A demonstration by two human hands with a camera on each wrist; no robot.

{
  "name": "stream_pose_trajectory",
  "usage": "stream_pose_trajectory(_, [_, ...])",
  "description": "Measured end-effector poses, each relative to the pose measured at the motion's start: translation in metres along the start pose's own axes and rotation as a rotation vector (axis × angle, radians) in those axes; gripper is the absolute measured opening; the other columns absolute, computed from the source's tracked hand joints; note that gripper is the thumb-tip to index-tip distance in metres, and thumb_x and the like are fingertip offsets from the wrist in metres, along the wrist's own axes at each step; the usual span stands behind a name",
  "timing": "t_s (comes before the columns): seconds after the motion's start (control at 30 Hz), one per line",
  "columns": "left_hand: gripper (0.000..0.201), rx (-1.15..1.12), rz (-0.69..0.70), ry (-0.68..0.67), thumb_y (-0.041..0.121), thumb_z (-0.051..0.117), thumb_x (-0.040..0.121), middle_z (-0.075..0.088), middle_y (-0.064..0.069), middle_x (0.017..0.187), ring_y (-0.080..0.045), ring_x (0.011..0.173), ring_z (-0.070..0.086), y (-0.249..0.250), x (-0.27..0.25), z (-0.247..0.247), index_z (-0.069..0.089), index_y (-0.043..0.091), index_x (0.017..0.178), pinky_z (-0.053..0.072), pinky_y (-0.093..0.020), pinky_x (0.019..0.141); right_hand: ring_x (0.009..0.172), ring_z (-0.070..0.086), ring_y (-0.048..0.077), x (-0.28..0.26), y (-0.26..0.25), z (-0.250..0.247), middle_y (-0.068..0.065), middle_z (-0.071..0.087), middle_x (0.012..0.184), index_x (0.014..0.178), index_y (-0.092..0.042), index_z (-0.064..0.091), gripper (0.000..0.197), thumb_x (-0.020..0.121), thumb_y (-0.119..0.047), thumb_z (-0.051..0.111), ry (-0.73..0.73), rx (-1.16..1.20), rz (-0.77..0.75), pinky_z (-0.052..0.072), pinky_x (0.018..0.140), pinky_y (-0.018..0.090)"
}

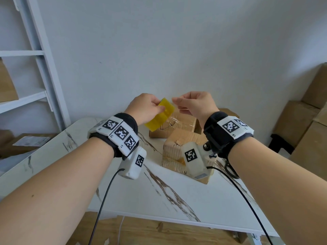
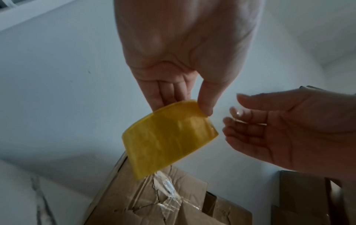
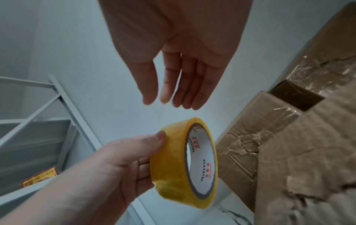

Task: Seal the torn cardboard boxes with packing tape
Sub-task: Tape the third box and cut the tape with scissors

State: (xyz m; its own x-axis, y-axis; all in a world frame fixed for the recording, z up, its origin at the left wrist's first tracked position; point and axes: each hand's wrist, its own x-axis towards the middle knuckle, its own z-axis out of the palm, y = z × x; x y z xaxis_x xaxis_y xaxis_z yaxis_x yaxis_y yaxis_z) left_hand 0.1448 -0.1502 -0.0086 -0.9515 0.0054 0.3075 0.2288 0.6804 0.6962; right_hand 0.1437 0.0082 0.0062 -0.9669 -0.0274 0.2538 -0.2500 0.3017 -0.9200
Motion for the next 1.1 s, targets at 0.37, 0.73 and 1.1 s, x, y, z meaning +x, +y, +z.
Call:
stream_pose_trajectory(0.37, [0.02, 0.129, 0.082, -0.108, 0.033, 0.057, 0.09, 0.065, -0.002, 0.099, -0.018, 0.093, 0.06, 0.007, -0.007, 0.003, 0.065, 0.018, 0.1, 0.045, -0.029, 0.08, 0.062, 0.058, 0.012, -0.011, -0.001, -0.01, 0.003, 0.064, 0.069, 0.088, -0.01, 0.066, 0.018, 0.074, -0.011, 0.078, -0.088, 0.011, 0.276, 0.055, 0.075, 0.026])
stream_pose_trajectory(0.73, [0.021, 0.263, 0.159, -0.169, 0.037, 0.054, 0.092, 0.051, 0.012, 0.071, -0.01, 0.068, 0.048, 0.009, -0.003, 0.008, 0.061, 0.019, 0.099, 0.034, -0.027, 0.059, 0.061, 0.061, 0.012, -0.01, 0.005, -0.016, 0.003, 0.065, 0.07, 0.075, -0.011, 0.065, 0.011, 0.076, -0.005, 0.074, -0.015, 0.047, 0.333, 0.057, 0.079, 0.031])
stream_pose_trajectory(1.1, [0.04, 0.108, 0.117, -0.182, 0.046, 0.054, 0.091, 0.057, -0.006, 0.077, -0.019, 0.071, 0.052, 0.002, 0.0, 0.008, 0.062, 0.007, 0.083, 0.04, -0.032, 0.068, 0.049, 0.062, 0.012, -0.009, -0.002, -0.017, 0.007, 0.066, 0.062, 0.106, 0.004, 0.062, 0.034, 0.074, 0.002, 0.075, 0.067, 0.019, 0.346, 0.058, 0.053, 0.024])
